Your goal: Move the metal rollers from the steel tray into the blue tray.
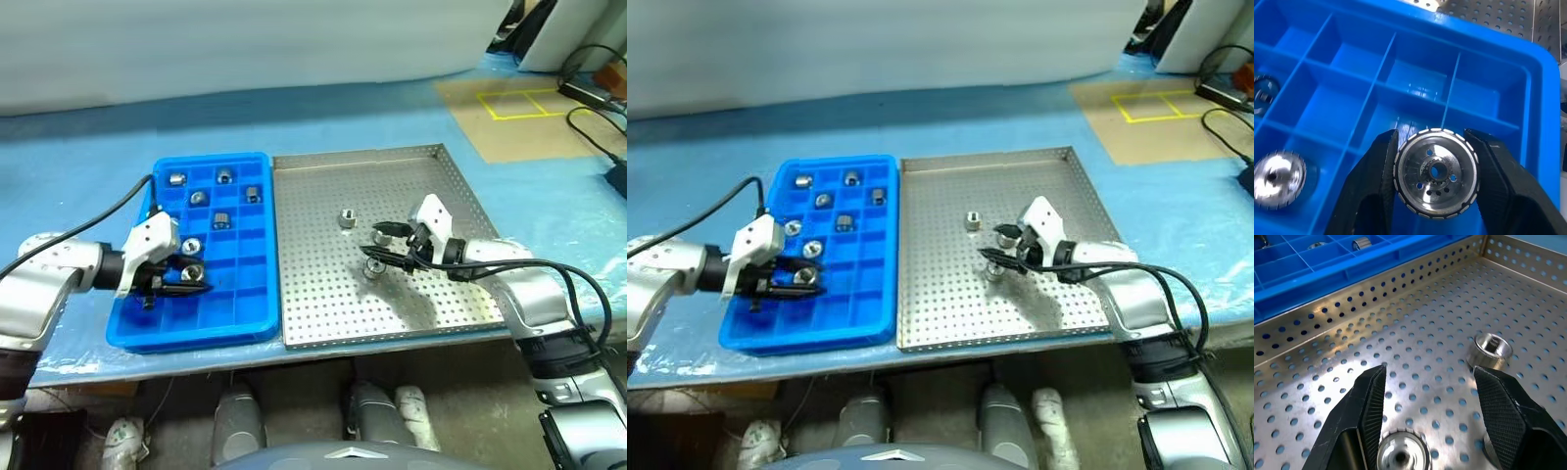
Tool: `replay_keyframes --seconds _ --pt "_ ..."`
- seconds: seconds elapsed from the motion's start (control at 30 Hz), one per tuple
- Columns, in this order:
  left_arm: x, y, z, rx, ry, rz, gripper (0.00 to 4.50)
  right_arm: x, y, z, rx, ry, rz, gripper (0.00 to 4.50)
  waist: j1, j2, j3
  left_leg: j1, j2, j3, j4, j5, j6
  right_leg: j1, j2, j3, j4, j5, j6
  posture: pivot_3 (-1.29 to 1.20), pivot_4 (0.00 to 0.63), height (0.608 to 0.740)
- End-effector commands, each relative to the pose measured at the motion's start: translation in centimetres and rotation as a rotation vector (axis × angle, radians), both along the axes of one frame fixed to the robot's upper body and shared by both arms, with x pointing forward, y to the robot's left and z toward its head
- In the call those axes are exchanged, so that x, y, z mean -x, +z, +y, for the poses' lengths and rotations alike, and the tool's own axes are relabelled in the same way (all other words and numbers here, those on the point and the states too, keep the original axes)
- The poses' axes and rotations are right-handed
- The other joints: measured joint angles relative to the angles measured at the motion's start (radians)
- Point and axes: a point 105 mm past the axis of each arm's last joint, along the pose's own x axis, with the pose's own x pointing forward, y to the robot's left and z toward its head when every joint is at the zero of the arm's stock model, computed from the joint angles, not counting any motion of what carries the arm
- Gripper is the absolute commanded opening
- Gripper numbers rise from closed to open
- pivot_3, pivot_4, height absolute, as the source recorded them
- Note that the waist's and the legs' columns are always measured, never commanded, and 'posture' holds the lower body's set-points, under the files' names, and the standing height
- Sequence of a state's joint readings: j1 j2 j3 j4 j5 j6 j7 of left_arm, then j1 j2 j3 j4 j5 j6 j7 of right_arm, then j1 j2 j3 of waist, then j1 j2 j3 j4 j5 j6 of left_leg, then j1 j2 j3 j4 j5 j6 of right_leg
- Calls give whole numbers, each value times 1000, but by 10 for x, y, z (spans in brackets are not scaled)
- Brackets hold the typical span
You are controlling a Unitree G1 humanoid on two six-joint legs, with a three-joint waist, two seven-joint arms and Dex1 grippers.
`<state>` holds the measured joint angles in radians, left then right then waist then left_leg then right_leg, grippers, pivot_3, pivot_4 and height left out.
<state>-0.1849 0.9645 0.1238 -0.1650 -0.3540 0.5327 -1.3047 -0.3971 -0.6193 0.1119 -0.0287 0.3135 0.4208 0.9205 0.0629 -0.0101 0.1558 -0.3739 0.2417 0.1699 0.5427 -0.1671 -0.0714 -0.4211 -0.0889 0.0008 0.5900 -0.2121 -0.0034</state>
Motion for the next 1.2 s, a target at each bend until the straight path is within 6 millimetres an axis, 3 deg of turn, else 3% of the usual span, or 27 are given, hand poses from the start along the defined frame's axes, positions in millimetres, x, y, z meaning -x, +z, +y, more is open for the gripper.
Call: replay_keyframes --seconds 0.03,0.33,0.43,0.53,0.63,0.77,0.87,0.97,1.07,1.2 --pt "7 17 8 -8 23 -65 2198 -3 4 3 10 39 -35 2958 15 0 0 0 0 0 1 0 0 0 0 0 0 0 0 71 150 740" --pt "27 -8 3 -47 9 -1 2198 -5 4 4 24 65 -46 2958 36 0 0 1 0 0 2 0 1 1 0 0 2 0 0 90 150 740" --pt "26 -14 3 -52 26 3 2198 -5 5 3 27 64 -46 2958 35 0 0 1 0 0 2 0 0 1 0 0 3 0 0 89 150 740" --pt "21 -18 4 -72 36 -3 2765 -6 5 2 28 53 -48 2958 35 0 0 2 1 0 2 0 0 0 0 0 3 0 0 71 150 740" --pt "18 -19 2 -72 37 0 3724 -6 5 0 26 44 -47 2958 33 -1 0 2 0 0 3 1 0 1 0 1 3 0 0 54 150 740" --pt "4 -3 -5 -36 28 -56 3724 -7 6 -4 22 25 -44 2958 34 -1 0 2 0 0 3 1 0 0 0 1 4 0 0 32 150 740" --pt "-12 21 -22 76 24 -127 3724 -8 8 -16 24 -5 -36 2958 36 -1 0 2 0 0 5 1 -1 0 0 1 8 0 0 11 150 740" --pt "-17 39 -52 225 -29 -135 3724 -1 0 -31 52 -20 6 2958 35 -1 0 3 -2 0 9 1 0 0 -1 1 14 0 0 -9 150 740" --pt "-15 37 -83 323 -89 -85 3724 6 -3 -34 65 -16 27 2958 31 -1 -1 4 -1 0 10 1 0 0 -1 2 16 0 0 -31 150 740" --pt "-26 19 -105 338 -97 -56 3724 2 -5 -33 55 -38 28 2958 13 -1 -1 5 -1 0 11 2 -1 0 0 4 16 0 0 -52 150 740"
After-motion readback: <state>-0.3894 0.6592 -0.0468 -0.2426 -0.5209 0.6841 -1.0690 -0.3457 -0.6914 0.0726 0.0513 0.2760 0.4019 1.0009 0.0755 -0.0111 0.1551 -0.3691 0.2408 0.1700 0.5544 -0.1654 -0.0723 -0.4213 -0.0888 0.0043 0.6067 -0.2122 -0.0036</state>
